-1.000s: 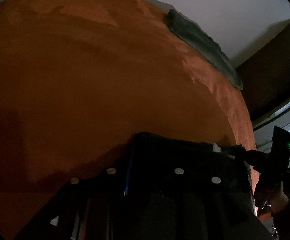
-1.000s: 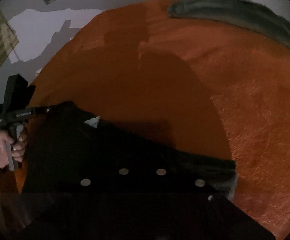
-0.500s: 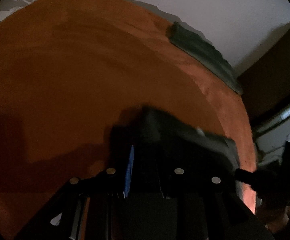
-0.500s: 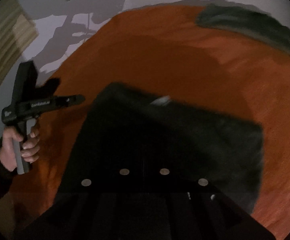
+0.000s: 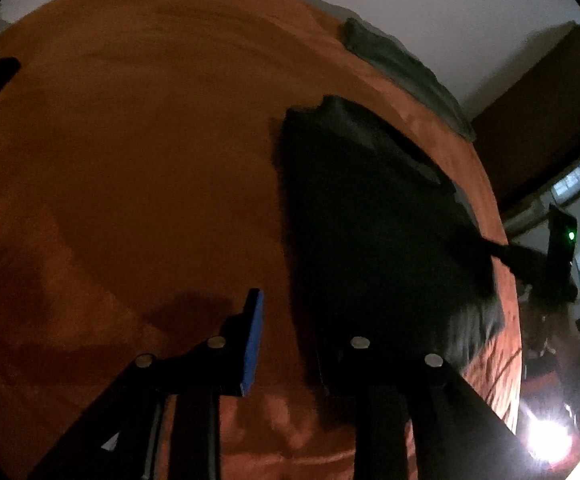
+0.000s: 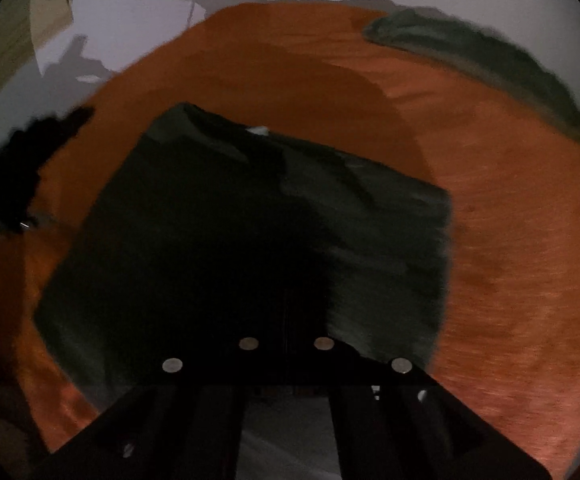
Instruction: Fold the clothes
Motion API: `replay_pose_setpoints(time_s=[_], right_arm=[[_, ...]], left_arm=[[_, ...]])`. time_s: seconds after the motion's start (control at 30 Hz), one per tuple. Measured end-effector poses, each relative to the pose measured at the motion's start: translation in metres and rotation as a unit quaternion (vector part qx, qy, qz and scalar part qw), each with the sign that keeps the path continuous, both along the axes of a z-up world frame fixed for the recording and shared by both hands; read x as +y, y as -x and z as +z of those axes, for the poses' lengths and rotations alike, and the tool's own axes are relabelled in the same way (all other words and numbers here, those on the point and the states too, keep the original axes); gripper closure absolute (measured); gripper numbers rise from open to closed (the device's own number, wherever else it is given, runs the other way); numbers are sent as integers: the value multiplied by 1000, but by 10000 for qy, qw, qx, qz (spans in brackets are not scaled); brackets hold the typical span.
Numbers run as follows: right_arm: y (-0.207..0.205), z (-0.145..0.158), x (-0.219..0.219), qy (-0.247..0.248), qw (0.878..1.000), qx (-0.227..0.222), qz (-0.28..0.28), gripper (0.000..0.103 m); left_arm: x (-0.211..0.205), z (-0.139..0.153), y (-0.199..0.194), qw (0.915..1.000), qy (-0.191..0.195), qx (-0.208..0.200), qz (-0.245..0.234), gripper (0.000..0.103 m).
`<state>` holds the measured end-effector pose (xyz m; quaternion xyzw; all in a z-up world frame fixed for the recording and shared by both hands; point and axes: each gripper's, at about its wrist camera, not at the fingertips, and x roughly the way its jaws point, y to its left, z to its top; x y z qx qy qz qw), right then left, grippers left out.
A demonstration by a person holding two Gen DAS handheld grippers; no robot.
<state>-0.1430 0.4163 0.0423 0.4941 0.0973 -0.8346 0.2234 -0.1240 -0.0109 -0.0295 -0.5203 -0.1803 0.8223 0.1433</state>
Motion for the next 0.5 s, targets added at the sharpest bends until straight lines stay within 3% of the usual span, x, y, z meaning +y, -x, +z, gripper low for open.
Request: replay_pose_setpoints(time_s=[0.07,0.13,0.27,0.33,0.37,0.4,0.5], right_arm=[[-5,-1,6,-201,9997,84,-118,83],[-9,-3,16,-300,9989,175,-300,57],[-13,-8,64,198,9954,-165,-926,56],[-12,-14,90,406,9892,-407,-1348,56],[-13,-17,103,546,9855,-542,-1512,56],[-13,-19,115,851,9807,-703,-1615,55],[-11,-25,148,2065,9551,-1191,-1762,49]], left_arm=[[-2,-5,-3,9999,-49,-89,-73,72],[1,-10,-4,9997,-123,-158,-130,72],[11,-13,2,9990,-268,-220,-267,70],[20,-12,10,9986,-324,-263,-320,60],[24,-14,15,9982,-371,-333,-327,48],[26,-16,20,9976,-435,-409,-336,39],[25,-25,37,9923,-1003,-630,-369,38]])
